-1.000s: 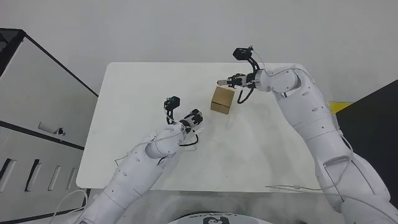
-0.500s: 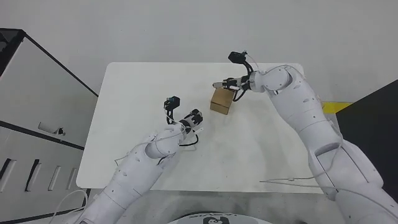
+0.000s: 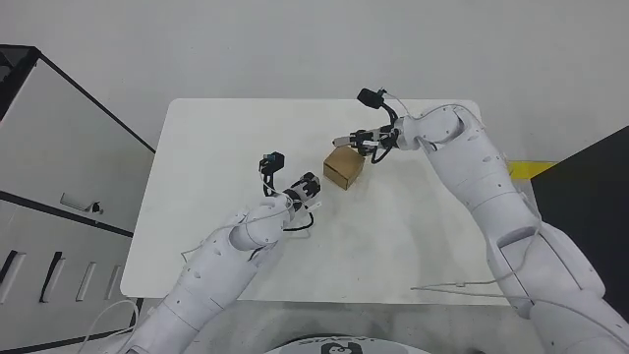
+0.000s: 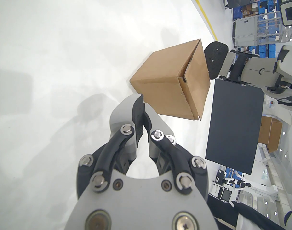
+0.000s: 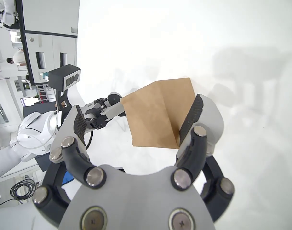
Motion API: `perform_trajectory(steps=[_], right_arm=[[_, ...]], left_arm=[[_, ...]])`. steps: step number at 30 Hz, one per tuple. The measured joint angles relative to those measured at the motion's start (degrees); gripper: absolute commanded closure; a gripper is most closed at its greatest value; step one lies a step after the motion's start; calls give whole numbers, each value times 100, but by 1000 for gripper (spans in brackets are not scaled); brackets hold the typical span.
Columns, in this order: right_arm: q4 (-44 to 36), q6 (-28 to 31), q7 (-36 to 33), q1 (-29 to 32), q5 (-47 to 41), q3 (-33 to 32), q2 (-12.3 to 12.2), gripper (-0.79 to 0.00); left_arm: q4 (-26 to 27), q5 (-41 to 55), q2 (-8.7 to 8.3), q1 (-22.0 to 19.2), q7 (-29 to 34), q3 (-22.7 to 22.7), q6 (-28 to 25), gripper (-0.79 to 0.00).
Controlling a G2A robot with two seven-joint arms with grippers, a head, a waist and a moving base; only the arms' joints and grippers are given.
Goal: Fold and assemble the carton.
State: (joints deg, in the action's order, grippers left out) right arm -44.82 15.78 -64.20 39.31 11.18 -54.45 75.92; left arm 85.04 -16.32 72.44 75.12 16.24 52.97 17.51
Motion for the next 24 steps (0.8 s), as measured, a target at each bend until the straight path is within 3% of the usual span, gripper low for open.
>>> perform_trajectory(steps=[14,15,17,18,24], right_arm=[[-635,-365,-30,374,63,-226,-178,-785],[-720,-404,43,411,155,-270,-208,-785],[-854,-460,105,488,223,-355,-255,-785],[-943,-495,130,541,247,-420,-287,-785],[-1319,-702,134,810,244,-771,-440,-785]], left_arm=[[0,0,0,0,0,0,0,-25],[0,0,0,0,0,0,0,-274],[5,0,0,4,-7,2,-9,-588],[32,-9,0,26,-36,13,-55,-785],[324,-288,-65,186,-15,191,-456,-785]])
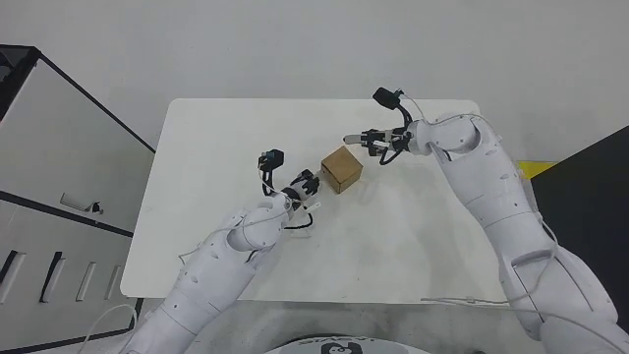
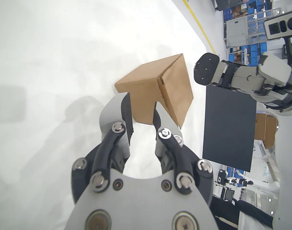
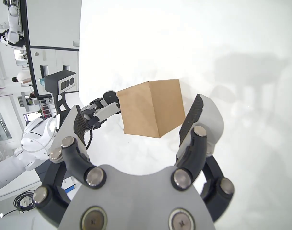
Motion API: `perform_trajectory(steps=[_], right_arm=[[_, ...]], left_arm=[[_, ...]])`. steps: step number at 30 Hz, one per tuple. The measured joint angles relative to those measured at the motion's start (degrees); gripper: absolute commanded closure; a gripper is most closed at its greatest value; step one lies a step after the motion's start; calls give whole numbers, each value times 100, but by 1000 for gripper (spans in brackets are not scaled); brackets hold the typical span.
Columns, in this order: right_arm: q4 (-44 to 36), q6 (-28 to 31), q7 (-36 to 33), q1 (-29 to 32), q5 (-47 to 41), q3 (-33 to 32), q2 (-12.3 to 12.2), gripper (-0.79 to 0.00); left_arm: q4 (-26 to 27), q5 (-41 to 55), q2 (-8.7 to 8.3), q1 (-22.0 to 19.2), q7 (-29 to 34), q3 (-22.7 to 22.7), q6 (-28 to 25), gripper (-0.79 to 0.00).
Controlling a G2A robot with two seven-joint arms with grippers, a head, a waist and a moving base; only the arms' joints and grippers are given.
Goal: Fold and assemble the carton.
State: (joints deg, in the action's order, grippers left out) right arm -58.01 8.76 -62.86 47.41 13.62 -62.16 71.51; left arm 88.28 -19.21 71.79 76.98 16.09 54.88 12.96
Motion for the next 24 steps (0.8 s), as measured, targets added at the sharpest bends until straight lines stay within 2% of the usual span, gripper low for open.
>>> perform_trajectory(steps=[6,14,17,21,23,24], right_arm=[[-161,-158,-247,231,-468,-360,-110,-785],[-158,-165,-281,244,-534,-396,-118,-785],[-158,-165,-281,244,-534,-396,-118,-785],[-158,-165,-281,244,-534,-396,-118,-785],[-158,-165,-281,244,-534,-396,-118,-785],[-158,-165,-281,244,-534,-396,-118,-785]], left_arm=[[247,-683,-143,136,395,204,-1072,-785],[281,-782,-153,136,413,178,-1150,-785],[71,-1496,-209,129,148,124,-1926,-785],[-314,-2609,-269,92,-609,50,-3502,-785],[-407,-2757,-274,101,-928,65,-3821,-785],[-409,-2746,-273,102,-931,67,-3804,-785]])
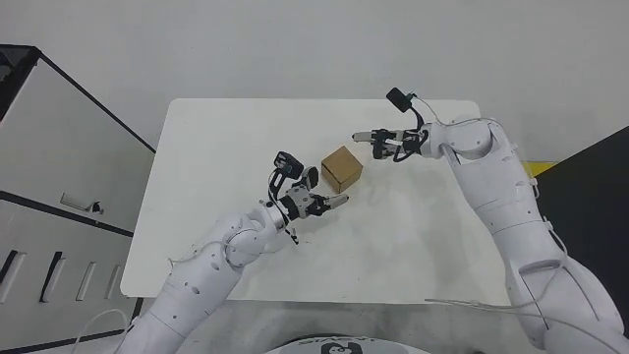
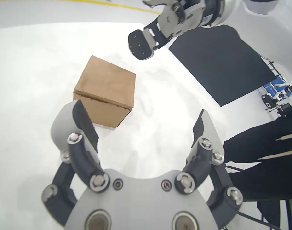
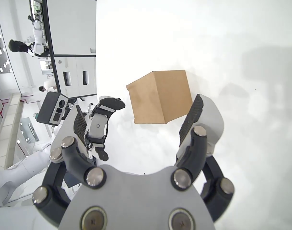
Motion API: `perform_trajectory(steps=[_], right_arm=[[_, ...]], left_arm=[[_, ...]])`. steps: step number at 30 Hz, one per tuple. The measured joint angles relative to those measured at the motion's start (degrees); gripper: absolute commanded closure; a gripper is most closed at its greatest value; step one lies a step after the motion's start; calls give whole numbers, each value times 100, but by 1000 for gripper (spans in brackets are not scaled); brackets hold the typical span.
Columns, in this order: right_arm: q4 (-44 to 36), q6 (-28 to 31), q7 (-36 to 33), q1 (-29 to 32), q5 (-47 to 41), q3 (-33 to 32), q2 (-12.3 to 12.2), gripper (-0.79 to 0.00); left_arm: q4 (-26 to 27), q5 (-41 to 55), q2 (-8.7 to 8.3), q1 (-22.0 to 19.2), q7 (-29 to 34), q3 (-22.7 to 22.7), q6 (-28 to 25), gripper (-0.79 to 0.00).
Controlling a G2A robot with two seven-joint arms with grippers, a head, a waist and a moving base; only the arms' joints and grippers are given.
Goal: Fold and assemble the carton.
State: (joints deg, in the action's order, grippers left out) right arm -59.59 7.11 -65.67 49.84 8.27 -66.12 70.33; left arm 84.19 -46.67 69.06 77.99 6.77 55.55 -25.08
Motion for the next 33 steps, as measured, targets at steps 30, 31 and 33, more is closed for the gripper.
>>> perform_trajectory(steps=[30,31,33], right_arm=[[0,0,0,0,0,0,0,-785],[0,0,0,0,0,0,0,-785],[0,0,0,0,0,0,0,-785]], left_arm=[[-891,-2190,58,-524,-1794,-294,-465,-785],[-931,-2355,63,-541,-1862,-313,-359,-785],[-1018,-2700,78,-598,-2023,-373,-138,-785]])
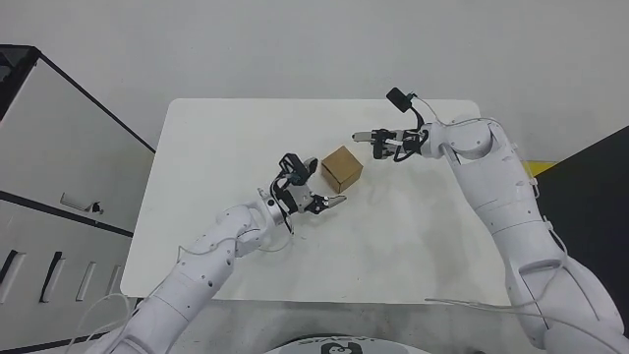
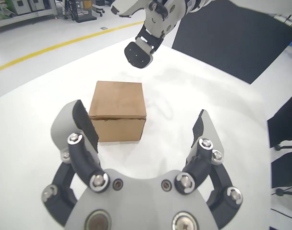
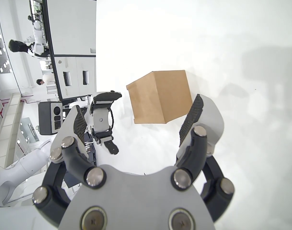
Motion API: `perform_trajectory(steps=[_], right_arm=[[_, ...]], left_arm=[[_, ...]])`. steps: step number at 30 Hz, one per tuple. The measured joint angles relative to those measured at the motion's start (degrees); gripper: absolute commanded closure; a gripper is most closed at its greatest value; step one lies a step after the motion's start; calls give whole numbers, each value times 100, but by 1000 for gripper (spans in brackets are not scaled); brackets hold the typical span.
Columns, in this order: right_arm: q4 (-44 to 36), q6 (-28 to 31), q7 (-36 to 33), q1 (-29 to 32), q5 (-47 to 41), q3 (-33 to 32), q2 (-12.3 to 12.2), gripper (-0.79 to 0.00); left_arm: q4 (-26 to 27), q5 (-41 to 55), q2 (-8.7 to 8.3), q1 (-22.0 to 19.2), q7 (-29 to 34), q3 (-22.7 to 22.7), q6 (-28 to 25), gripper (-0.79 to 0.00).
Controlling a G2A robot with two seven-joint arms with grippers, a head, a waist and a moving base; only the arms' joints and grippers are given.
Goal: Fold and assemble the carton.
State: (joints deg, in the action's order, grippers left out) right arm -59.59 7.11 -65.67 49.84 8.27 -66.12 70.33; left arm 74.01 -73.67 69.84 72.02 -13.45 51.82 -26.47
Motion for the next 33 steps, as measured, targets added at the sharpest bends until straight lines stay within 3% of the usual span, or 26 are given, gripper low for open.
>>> perform_trajectory(steps=[5,11,18,26,33], right_arm=[[0,0,0,0,0,0,0,-785],[0,0,0,0,0,0,0,-785],[0,0,0,0,0,0,0,-785],[0,0,0,0,0,0,0,-785],[0,0,0,0,0,0,0,-785]], left_arm=[[-180,-619,34,-120,-273,-170,228,-785],[-201,-580,43,-97,-222,-161,313,-785],[-436,-712,148,-163,-349,-263,1046,-785],[-491,-750,170,-173,-267,-305,1098,-785],[-922,-789,311,-388,-298,-467,1467,-785]])
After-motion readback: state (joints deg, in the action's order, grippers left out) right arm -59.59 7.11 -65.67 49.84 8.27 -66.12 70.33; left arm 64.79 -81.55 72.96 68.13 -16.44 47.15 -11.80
